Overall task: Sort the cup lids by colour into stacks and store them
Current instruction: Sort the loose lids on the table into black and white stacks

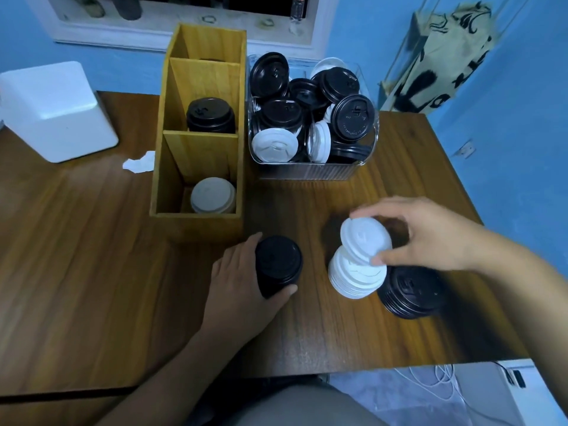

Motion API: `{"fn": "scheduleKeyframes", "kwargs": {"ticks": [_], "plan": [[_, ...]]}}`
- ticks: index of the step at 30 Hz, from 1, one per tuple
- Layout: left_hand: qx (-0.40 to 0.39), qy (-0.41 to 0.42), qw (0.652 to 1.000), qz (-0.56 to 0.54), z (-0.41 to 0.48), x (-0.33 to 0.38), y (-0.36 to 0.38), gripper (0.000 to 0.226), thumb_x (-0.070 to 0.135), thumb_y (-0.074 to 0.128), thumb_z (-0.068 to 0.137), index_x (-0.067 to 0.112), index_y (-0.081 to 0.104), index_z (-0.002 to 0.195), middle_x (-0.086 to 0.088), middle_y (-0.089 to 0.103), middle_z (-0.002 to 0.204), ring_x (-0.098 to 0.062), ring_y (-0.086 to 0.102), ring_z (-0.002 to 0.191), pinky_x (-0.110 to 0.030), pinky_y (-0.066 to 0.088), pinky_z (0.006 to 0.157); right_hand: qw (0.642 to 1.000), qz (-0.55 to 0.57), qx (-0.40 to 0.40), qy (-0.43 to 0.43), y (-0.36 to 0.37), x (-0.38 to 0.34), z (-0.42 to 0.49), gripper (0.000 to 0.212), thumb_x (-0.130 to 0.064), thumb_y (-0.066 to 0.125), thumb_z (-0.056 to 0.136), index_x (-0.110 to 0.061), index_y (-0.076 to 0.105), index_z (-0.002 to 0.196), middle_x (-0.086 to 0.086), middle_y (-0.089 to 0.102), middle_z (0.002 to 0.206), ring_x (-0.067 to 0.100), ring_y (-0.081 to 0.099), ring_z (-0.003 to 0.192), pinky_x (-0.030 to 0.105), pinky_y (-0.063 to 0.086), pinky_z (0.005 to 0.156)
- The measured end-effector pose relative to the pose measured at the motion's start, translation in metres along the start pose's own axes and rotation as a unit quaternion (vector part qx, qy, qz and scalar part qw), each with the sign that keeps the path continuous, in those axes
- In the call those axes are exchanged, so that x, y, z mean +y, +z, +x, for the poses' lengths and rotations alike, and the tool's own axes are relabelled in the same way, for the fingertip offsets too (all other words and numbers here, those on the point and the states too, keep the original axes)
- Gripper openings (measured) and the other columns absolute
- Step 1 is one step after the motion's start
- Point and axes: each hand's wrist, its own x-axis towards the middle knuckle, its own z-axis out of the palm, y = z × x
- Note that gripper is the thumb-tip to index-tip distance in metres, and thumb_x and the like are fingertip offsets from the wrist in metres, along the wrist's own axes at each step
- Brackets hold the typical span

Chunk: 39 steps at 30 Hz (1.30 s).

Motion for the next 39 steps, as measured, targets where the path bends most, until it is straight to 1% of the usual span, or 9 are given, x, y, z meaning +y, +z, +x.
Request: {"fn": "scheduleKeyframes", "kwargs": {"ticks": [4,11,17,22,27,30,33,36,39], "plan": [[-0.006,-0.003,1.0,0.001,0.001,0.002,0.0,0.103,0.07,0.075,0.069,0.026,0.032,0.151,0.007,0.049,0.142,-0.011,0.041,0.131,-0.03,0.027,0.107,0.998,-0.047,-0.03,-0.011,0.023,0.003,-0.011,0.076,-0.036,0.088,0.074,-0.044,0.053,0.141,-0.032,0.048,0.141,-0.005,0.037,0.136,0.028,0.032,0.117],[-0.011,-0.004,1.0,-0.005,0.001,0.001,-0.001,0.102,0.07,0.076,0.069,0.027,0.032,0.151,0.009,0.047,0.145,-0.008,0.039,0.132,-0.028,0.025,0.108,0.999,-0.038,-0.034,0.004,0.044,0.003,-0.018,0.074,-0.04,0.08,0.083,-0.047,0.042,0.145,-0.033,0.037,0.147,-0.007,0.034,0.138,0.02,0.028,0.117],[-0.013,-0.006,1.0,-0.007,0.001,0.003,-0.002,0.103,0.07,0.074,0.07,0.028,0.03,0.152,0.009,0.047,0.145,-0.008,0.037,0.132,-0.028,0.025,0.107,0.999,0.011,-0.045,0.029,0.063,0.0,-0.021,0.067,-0.045,0.077,0.084,-0.052,0.038,0.138,-0.035,0.033,0.151,-0.001,0.038,0.139,0.035,0.041,0.112],[-0.013,-0.001,1.0,0.006,0.001,0.002,-0.001,0.101,0.072,0.073,0.069,0.027,0.033,0.15,0.008,0.05,0.143,-0.008,0.038,0.13,-0.028,0.025,0.106,0.996,-0.024,-0.069,0.045,0.063,-0.011,-0.009,0.066,-0.04,0.074,0.089,-0.051,0.033,0.14,-0.03,0.022,0.16,0.002,0.028,0.146,0.03,0.031,0.117],[-0.012,-0.005,1.0,0.006,0.001,0.002,-0.001,0.101,0.072,0.073,0.068,0.028,0.032,0.149,0.008,0.05,0.142,-0.008,0.038,0.13,-0.029,0.027,0.105,0.999,-0.009,-0.043,0.023,0.065,-0.022,-0.001,0.077,-0.041,0.071,0.091,-0.045,0.025,0.153,-0.024,0.006,0.166,-0.006,0.004,0.152,0.029,0.014,0.126],[-0.017,-0.009,1.0,-0.004,0.002,0.002,-0.002,0.101,0.073,0.072,0.069,0.029,0.03,0.15,0.009,0.049,0.144,-0.008,0.038,0.132,-0.027,0.025,0.107,0.996,0.04,0.062,0.045,0.062,-0.016,-0.032,0.093,-0.063,0.069,0.08,-0.049,0.018,0.156,-0.025,0.009,0.166,-0.008,0.003,0.151,0.034,0.015,0.126],[-0.015,-0.005,1.0,-0.004,0.002,0.003,-0.001,0.101,0.073,0.073,0.07,0.029,0.031,0.15,0.01,0.048,0.145,-0.009,0.039,0.133,-0.027,0.023,0.107,0.981,-0.001,0.152,0.122,0.064,0.001,-0.075,0.092,-0.072,0.064,0.076,-0.054,0.018,0.154,-0.024,0.015,0.165,0.0,0.007,0.154,0.045,0.02,0.124],[-0.013,-0.005,1.0,-0.001,0.001,0.002,-0.001,0.1,0.073,0.074,0.069,0.029,0.033,0.149,0.009,0.05,0.143,-0.011,0.04,0.132,-0.03,0.027,0.108,0.98,-0.025,0.127,0.151,0.085,0.015,-0.098,0.09,-0.076,0.057,0.077,-0.054,0.016,0.154,-0.022,0.014,0.164,0.01,0.009,0.155,0.055,0.027,0.121],[-0.009,-0.001,1.0,0.005,0.002,0.003,-0.001,0.099,0.073,0.073,0.069,0.028,0.034,0.147,0.008,0.052,0.141,-0.012,0.042,0.13,-0.033,0.03,0.107,0.983,-0.022,0.118,0.139,0.102,0.025,-0.095,0.083,-0.065,0.052,0.086,-0.048,0.014,0.157,-0.021,0.005,0.166,0.011,0.009,0.155,0.055,0.033,0.118]]}}
